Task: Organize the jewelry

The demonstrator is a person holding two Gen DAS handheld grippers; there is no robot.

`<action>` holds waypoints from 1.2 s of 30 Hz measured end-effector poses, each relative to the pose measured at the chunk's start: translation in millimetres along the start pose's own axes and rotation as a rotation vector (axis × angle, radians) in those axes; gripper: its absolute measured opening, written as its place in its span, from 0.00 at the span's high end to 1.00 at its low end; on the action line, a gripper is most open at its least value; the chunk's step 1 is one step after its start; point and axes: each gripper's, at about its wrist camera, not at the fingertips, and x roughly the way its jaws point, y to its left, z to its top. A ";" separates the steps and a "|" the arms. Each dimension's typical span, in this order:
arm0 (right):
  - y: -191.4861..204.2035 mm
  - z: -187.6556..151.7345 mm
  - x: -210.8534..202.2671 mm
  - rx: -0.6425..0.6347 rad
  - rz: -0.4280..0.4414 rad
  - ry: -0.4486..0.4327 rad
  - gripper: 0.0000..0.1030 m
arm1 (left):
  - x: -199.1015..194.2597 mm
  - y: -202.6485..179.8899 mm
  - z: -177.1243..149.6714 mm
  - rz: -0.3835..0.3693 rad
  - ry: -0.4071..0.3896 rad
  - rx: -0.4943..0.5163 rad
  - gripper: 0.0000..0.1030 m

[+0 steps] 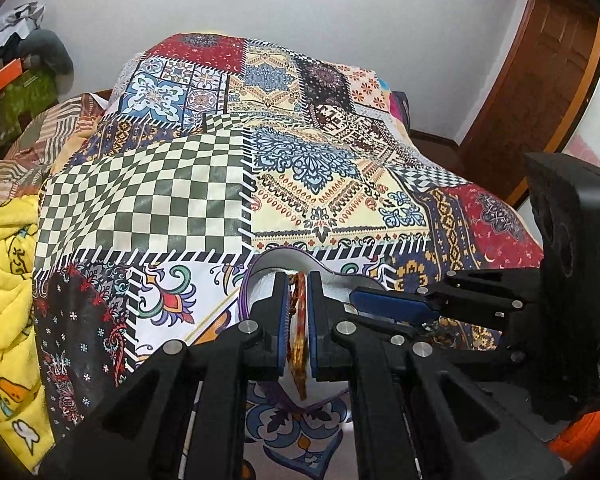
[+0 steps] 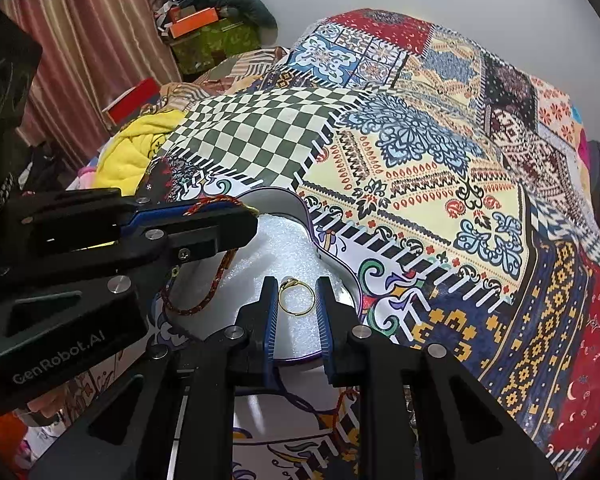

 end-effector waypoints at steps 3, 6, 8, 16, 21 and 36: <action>2.2 1.2 0.2 -0.009 -0.009 0.003 0.83 | -1.9 -0.5 -1.0 0.012 0.002 0.010 0.95; 3.4 1.6 -2.1 -0.010 -0.016 0.003 0.72 | -7.9 -0.9 -1.9 0.017 -0.002 0.017 0.88; 5.0 2.0 -5.7 -0.012 -0.029 -0.012 0.64 | -12.9 -0.6 -1.7 0.023 -0.008 0.020 0.79; 2.5 -1.5 -43.5 0.021 -0.083 -0.075 0.64 | -53.6 1.3 3.3 0.069 -0.091 0.020 0.72; -4.6 -7.4 -73.6 0.058 -0.114 -0.116 0.64 | -78.4 -1.2 1.3 0.100 -0.126 0.026 0.67; -19.5 -33.7 -98.8 0.104 -0.167 -0.126 0.63 | -37.5 31.7 -58.7 0.278 0.031 0.008 0.67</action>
